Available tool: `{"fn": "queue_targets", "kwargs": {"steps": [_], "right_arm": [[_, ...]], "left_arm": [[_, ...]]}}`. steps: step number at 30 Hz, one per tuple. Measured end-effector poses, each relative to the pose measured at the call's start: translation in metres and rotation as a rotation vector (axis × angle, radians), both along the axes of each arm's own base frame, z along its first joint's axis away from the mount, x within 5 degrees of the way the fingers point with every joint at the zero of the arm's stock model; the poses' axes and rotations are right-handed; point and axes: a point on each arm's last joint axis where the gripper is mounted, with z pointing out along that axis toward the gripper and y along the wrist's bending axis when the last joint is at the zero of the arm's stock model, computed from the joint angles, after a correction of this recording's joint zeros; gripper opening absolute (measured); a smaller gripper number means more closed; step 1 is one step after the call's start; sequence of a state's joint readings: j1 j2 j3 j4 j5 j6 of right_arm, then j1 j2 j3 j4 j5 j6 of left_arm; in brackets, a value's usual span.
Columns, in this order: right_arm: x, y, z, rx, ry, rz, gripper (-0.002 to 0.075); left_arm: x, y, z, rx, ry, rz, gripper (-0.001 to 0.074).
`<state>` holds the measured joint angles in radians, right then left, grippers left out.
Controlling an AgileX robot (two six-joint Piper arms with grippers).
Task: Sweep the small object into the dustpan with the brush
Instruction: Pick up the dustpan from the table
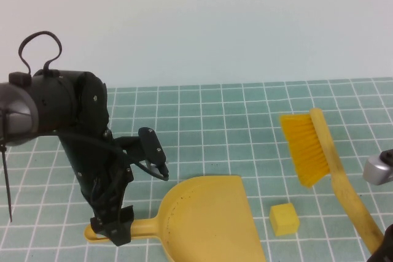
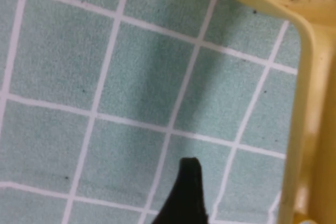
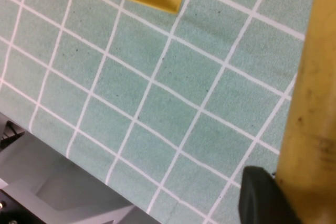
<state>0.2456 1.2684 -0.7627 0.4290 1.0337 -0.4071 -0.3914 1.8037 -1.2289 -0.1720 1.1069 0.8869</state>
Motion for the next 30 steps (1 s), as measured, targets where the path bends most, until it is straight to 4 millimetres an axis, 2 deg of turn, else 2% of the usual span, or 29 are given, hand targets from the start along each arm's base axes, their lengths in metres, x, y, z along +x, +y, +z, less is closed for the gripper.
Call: {"fn": "queue_targets", "kwargs": {"steps": [6,13,17,22,24,28,30], "right_arm": [[0.0,0.0,0.0,0.0,0.0,0.0,0.0172],[0.0,0.0,0.0,0.0,0.0,0.0,0.0172],[0.0,0.0,0.0,0.0,0.0,0.0,0.0172],[-0.001,0.0,0.0,-0.002,0.009,0.005,0.0172],[-0.001,-0.001,0.0,-0.008,0.011,0.009,0.0172],[-0.002,-0.007,-0.003,-0.083,0.03,-0.01,0.0172],[-0.002,-0.012,-0.005,-0.143,0.055,-0.035,0.0172]], "left_arm": [[-0.002,-0.004,-0.002,-0.004,-0.001,-0.018,0.0609],[-0.014,-0.027,-0.01,0.045,-0.005,-0.138,0.0594],[-0.016,-0.034,-0.024,0.146,0.001,-0.197,0.0518],[-0.014,-0.036,-0.027,0.201,-0.049,-0.158,0.0448],[-0.014,-0.036,-0.027,0.204,-0.049,-0.139,0.0397],[-0.018,-0.033,-0.026,0.232,-0.003,-0.133,0.0222],[-0.019,-0.032,-0.026,0.243,0.013,-0.119,0.0216]]}}
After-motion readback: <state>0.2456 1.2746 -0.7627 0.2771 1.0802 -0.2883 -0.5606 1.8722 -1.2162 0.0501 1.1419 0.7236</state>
